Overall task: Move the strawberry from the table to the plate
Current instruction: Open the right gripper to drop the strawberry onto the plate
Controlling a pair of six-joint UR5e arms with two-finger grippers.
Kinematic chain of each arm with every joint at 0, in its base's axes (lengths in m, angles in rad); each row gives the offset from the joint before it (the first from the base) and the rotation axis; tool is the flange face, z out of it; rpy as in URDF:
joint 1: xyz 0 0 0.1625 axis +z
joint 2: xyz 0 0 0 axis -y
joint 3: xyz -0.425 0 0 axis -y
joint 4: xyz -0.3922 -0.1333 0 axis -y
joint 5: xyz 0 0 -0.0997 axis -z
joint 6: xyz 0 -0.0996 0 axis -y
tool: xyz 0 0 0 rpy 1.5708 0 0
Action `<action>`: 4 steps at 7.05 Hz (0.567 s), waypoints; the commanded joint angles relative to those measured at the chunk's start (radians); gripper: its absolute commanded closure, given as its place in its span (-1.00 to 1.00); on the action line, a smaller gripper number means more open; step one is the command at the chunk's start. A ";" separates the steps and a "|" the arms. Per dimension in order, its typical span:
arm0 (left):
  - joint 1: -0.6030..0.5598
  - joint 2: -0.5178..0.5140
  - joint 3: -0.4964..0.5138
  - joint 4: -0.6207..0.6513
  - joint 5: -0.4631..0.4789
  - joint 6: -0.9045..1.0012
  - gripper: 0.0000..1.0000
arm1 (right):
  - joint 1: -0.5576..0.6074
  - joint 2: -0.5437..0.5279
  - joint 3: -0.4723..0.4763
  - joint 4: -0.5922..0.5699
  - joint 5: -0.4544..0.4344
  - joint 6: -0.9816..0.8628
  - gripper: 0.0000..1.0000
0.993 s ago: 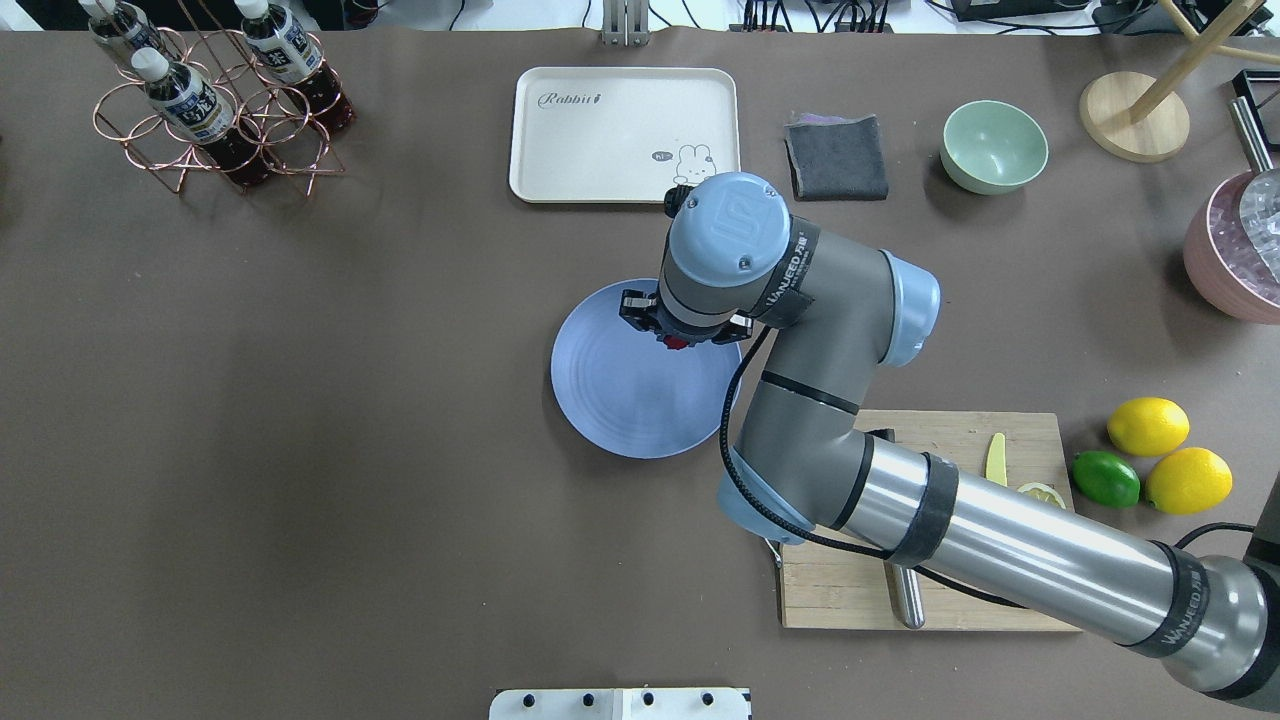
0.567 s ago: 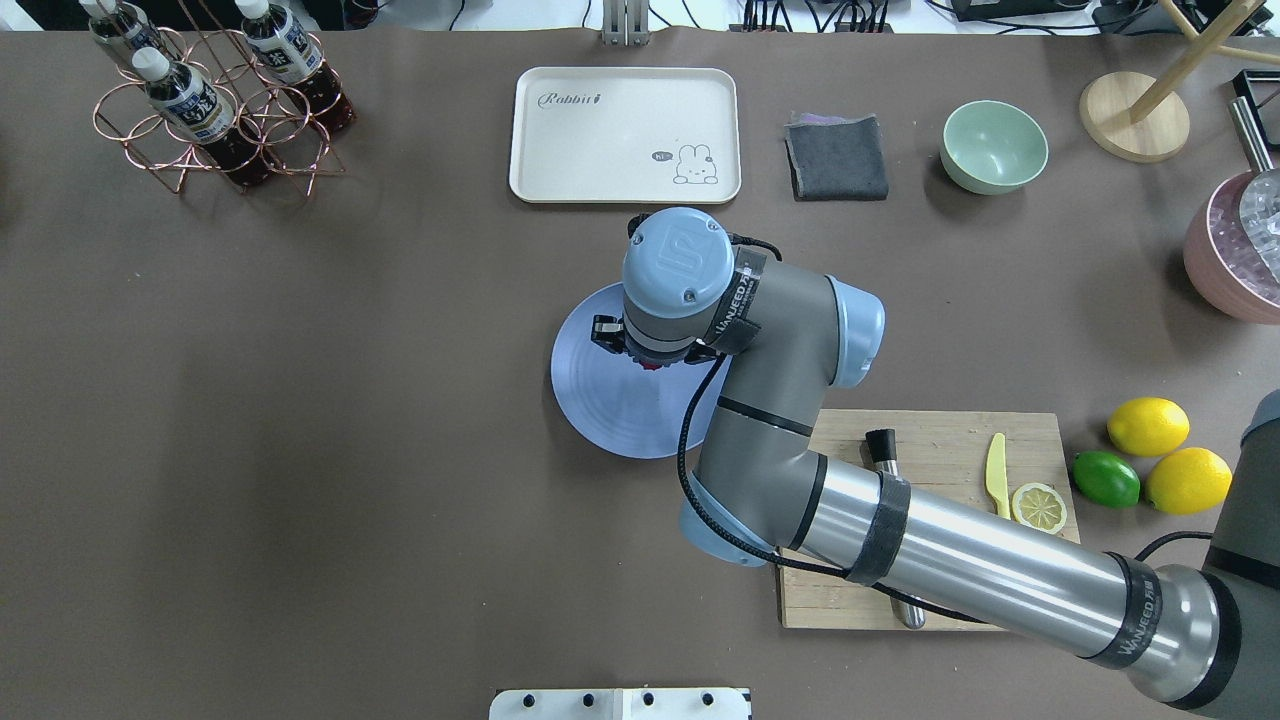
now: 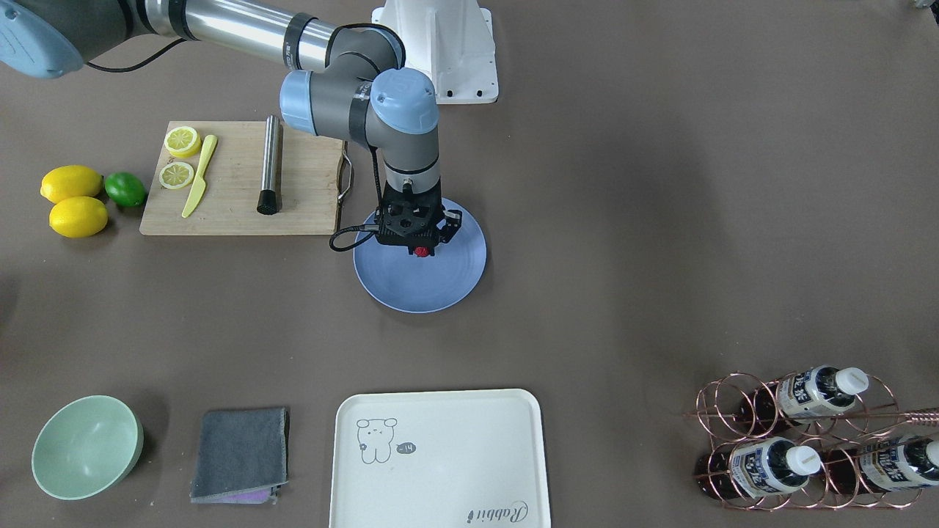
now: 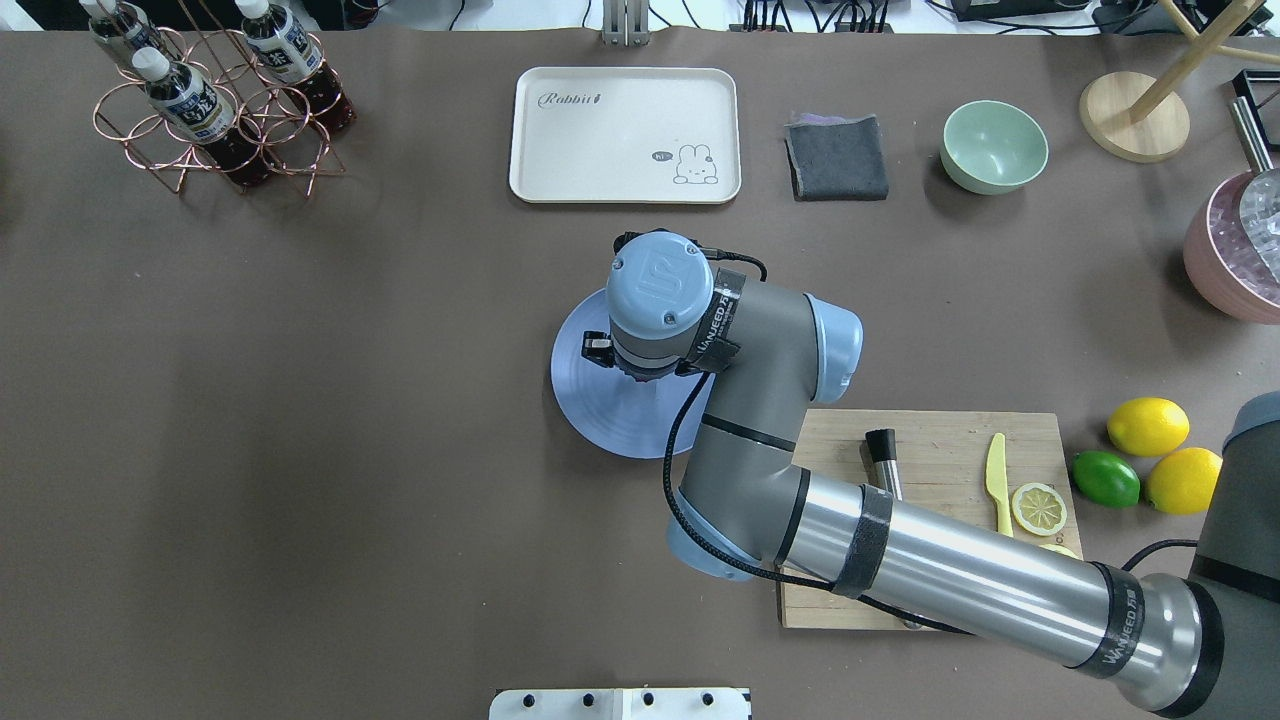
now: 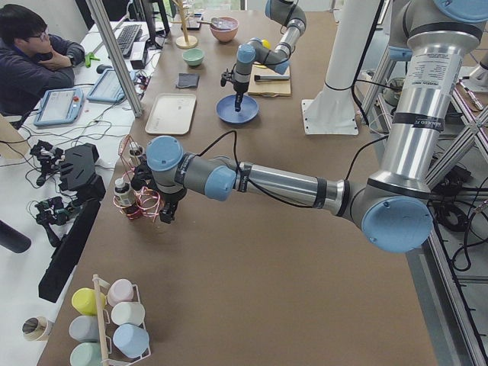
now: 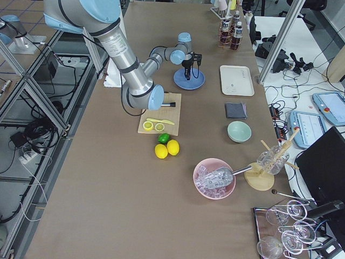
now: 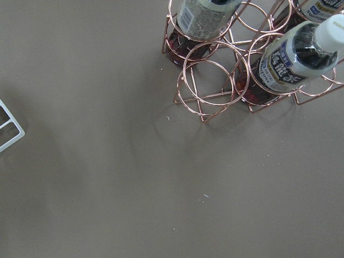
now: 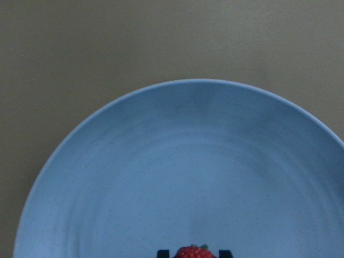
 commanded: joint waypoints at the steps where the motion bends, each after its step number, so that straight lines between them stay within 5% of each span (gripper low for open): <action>1: 0.001 0.001 0.001 -0.001 0.002 0.000 -0.96 | 0.003 -0.006 -0.001 0.014 -0.007 -0.007 -1.00; 3: -0.001 0.015 0.001 -0.011 -0.001 0.002 -0.96 | 0.038 -0.014 0.013 0.066 0.007 -0.050 -1.00; 4: -0.001 0.015 -0.002 -0.011 -0.004 0.002 -0.96 | 0.116 -0.014 0.026 0.058 0.097 -0.057 -1.00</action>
